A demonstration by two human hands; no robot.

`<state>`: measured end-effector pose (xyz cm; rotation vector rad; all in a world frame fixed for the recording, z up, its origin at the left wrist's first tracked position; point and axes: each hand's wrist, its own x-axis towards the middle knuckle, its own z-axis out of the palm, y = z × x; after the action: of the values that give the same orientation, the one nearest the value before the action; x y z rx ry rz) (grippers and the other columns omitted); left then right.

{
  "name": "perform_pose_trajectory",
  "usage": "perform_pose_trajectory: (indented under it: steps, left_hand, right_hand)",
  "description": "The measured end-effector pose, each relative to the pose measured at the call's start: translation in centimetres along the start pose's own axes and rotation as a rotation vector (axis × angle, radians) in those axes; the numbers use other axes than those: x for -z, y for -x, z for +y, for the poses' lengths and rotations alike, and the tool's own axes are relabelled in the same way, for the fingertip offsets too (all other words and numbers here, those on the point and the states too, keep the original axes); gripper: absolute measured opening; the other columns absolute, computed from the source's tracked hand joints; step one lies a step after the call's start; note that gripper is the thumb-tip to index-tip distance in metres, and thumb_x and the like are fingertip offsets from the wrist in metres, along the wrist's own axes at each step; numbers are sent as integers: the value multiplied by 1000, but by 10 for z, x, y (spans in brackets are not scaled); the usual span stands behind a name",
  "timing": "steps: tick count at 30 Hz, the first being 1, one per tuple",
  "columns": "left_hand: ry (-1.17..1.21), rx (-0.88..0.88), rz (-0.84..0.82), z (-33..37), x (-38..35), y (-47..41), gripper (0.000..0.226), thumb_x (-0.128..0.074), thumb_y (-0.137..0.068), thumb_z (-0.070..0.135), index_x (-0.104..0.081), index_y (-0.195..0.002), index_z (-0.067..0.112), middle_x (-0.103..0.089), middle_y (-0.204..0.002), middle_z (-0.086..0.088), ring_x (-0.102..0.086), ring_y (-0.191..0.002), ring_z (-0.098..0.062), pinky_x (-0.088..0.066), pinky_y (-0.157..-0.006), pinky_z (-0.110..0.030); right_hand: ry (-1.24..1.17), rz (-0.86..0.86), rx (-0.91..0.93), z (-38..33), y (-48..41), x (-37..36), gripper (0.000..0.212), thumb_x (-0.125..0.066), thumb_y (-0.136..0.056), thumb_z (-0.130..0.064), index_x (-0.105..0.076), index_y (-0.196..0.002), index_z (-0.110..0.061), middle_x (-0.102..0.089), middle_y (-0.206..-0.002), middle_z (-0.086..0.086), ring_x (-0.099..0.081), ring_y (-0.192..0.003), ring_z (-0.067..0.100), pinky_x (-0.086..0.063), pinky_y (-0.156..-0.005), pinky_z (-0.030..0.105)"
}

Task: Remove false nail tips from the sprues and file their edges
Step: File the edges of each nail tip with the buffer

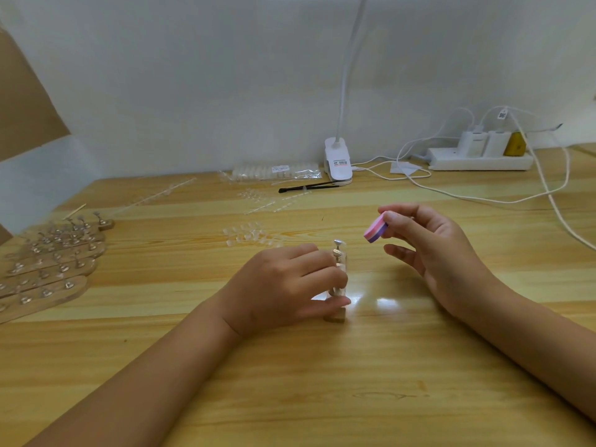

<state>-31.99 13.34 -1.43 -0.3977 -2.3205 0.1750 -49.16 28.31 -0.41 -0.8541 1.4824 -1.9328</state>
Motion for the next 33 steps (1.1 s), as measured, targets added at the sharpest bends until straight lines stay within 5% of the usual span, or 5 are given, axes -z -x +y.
perform_pose_trajectory:
  steps: [15,24,29,33]
  left_hand:
    - [7,-60,88,11,-3,-5,14,-74,-90,17,-73,-78,9,-69,-81,-5,-64,-72,-21,-54,-65,-30]
    - [837,947,266,8,2,-12,13,-72,-89,11,-65,-95,20,-72,-86,9,-69,-83,-7,-55,-74,-19]
    - [1199,1277,279,3,4,-17,14,-77,-72,35,-78,-83,27,-70,-75,10,-61,-74,-3,-50,-69,-14]
    - [1425,1294,254,4,6,-22,19,-76,-67,32,-82,-85,26,-70,-75,9,-62,-72,0,-51,-66,-10]
  right_hand:
    - [9,4,-22,-1,2,-3,31,-71,-71,-34,-71,-99,-21,-70,-93,1,-64,-90,11,-53,-65,19]
    - [-84,-144,-77,-1,3,-4,26,-73,-70,-31,-77,-94,-21,-71,-87,2,-66,-81,8,-55,-65,20]
    - [-82,-206,-108,-1,4,-4,26,-73,-72,-31,-78,-96,-22,-73,-87,2,-69,-81,8,-55,-65,20]
    - [-87,-231,-119,-3,5,-5,27,-73,-72,-31,-78,-97,-23,-74,-87,2,-69,-81,8,-55,-63,20]
